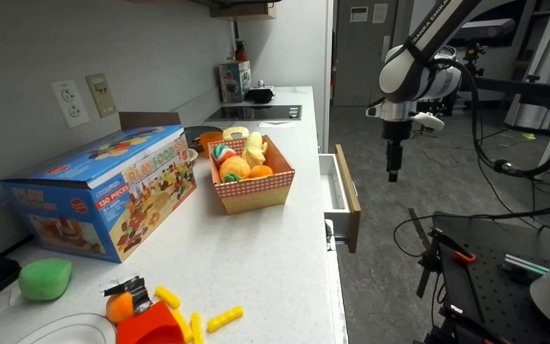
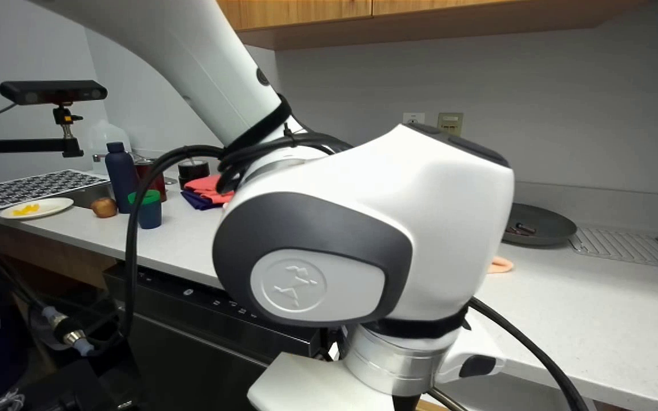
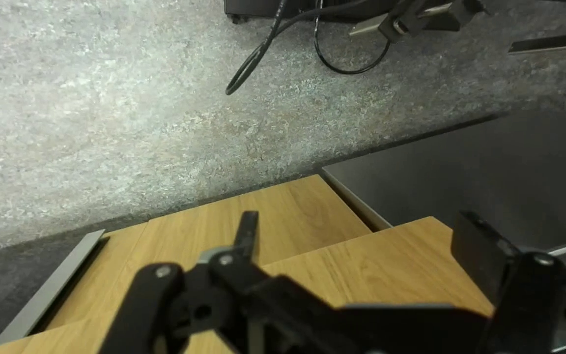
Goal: Push the drawer closed, open the drawer, place the pineapple and watermelon plush toy inside the drawer then close it.
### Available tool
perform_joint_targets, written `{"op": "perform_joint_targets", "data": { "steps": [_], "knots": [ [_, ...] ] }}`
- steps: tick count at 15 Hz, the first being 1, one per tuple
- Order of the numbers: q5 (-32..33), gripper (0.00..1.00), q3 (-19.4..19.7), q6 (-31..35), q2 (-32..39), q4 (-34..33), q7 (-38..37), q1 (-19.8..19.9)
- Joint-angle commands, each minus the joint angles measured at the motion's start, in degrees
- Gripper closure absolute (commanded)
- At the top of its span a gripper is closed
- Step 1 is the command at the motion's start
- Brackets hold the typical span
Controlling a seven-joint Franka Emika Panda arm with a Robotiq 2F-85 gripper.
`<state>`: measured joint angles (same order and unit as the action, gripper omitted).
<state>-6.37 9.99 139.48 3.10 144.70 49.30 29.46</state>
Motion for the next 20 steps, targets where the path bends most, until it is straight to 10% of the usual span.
{"op": "perform_joint_targets", "data": {
  "steps": [1,20],
  "knots": [
    [0.08,0.0,3.35,-0.11,-0.76,0.55,0.1,-3.55],
    [-13.28,0.0,-0.9,20.56,6.23,-7.38,7.88,-11.64]
  ]
}}
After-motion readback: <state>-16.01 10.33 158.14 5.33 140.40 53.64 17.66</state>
